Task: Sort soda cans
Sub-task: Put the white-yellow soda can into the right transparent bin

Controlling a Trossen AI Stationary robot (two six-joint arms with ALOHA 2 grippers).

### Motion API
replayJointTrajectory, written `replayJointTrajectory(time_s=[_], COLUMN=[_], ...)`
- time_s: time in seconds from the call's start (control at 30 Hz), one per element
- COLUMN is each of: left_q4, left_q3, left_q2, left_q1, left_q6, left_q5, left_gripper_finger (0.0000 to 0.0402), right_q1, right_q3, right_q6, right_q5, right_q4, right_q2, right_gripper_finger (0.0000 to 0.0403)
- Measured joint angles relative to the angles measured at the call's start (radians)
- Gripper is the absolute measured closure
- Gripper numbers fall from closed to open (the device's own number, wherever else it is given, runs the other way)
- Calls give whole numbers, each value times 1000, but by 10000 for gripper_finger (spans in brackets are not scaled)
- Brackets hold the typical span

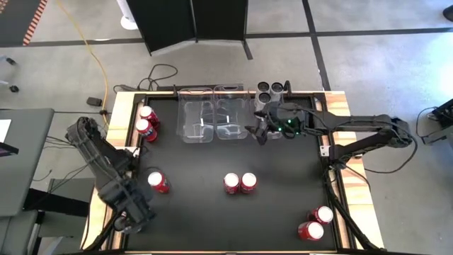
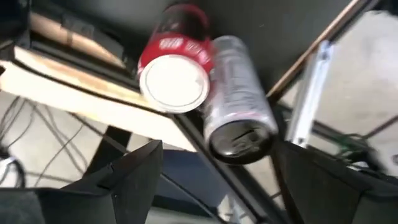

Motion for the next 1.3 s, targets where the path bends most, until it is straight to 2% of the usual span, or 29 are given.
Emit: replayJointTrajectory(time_s=[0.17, 0.33, 0.5, 0.63, 0.93, 1.3], left_q4=[9, 103, 140, 120, 134, 180], left_q3=[-38, -38, -38, -38, -38, -38], left_q2=[0, 0, 0, 0, 0, 1], left_q1=[-22, -24, -55, -110, -195, -276], left_q6=[-52, -122, -169, -165, -217, -296], left_q5=[0, 45, 40, -55, -91, -218], left_gripper_finger=[91, 91, 83, 69, 47, 46], right_q1=[20, 21, 31, 53, 119, 129], right_q3=[0, 0, 0, 0, 0, 0], right_q6=[86, 182, 248, 277, 304, 311], right_q5=[29, 30, 31, 33, 130, 151], right_q4=[0, 0, 0, 5, 6, 6], right_q2=[0, 0, 0, 0, 0, 0], right_gripper_finger=[10, 10, 10, 10, 10, 10])
